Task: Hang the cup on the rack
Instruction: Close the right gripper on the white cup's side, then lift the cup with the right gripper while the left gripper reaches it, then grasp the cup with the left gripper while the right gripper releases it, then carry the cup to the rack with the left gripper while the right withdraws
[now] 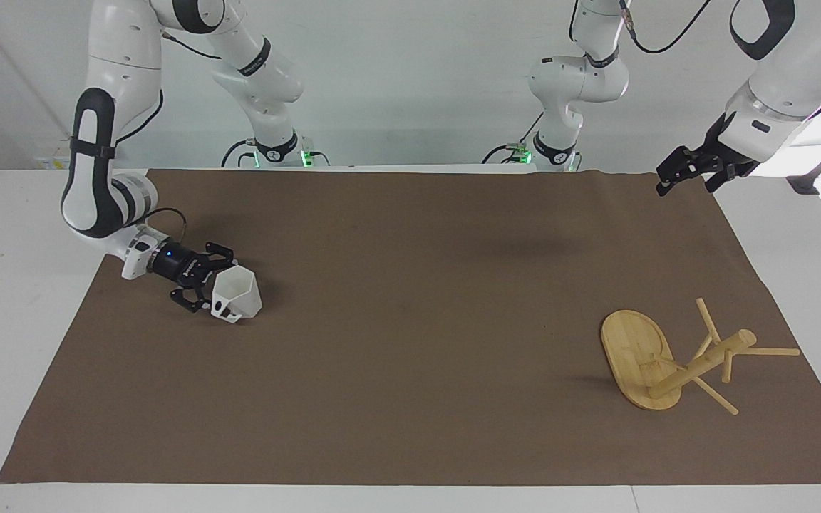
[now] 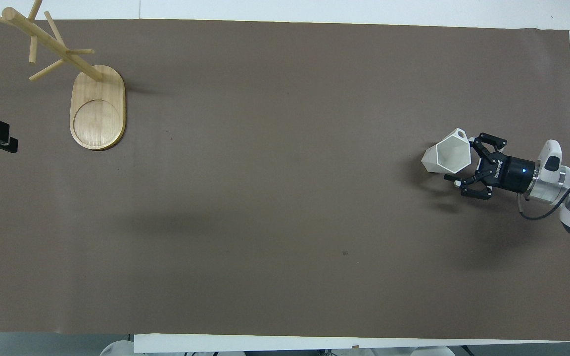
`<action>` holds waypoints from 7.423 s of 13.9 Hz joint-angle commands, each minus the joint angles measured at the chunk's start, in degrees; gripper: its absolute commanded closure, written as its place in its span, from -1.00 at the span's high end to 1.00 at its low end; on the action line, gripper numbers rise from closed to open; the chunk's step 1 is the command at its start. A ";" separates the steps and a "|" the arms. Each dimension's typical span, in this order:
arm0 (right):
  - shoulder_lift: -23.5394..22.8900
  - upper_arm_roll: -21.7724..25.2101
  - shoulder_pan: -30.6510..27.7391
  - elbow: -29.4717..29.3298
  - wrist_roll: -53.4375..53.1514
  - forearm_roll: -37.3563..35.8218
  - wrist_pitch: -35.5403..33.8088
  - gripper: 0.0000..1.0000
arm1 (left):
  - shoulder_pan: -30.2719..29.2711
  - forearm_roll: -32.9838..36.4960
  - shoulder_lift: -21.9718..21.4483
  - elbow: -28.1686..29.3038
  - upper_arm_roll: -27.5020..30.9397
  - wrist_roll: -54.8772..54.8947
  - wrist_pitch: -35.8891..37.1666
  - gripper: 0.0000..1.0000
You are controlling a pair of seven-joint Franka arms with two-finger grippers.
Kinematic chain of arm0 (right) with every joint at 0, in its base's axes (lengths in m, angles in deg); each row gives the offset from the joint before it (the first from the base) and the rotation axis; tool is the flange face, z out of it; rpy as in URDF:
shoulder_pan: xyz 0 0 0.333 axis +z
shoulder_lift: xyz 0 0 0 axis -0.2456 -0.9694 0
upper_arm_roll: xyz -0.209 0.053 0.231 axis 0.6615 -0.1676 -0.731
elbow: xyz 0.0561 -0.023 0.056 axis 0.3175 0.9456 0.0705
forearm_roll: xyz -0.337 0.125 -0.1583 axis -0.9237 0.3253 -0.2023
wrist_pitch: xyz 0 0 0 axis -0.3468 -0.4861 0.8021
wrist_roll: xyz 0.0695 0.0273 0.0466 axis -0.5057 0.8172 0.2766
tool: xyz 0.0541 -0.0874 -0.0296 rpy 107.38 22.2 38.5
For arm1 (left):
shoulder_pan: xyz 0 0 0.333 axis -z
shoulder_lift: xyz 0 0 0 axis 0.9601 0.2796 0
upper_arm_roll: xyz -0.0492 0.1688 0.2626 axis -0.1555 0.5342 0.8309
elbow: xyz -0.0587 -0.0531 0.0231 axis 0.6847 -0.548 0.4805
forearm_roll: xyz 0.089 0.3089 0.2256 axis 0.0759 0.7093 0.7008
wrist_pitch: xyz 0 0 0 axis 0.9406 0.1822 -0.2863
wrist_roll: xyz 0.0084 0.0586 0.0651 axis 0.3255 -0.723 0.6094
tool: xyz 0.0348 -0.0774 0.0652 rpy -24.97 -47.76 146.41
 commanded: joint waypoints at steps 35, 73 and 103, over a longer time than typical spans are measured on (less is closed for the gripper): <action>9.34 -1.40 44.31 -10.96 -23.44 24.13 18.17 -0.78 | 15.23 0.88 -2.31 6.84 -1.53 -25.43 -12.73 0.99; 9.25 -1.23 50.50 -10.87 -20.73 29.00 23.48 1.00 | 31.95 -3.34 5.26 6.76 -1.97 -48.83 -23.82 -1.00; 11.79 -1.23 17.10 -37.84 -85.27 -66.09 -16.51 1.00 | 6.82 -11.69 5.24 38.50 -2.15 -38.90 -91.32 -1.00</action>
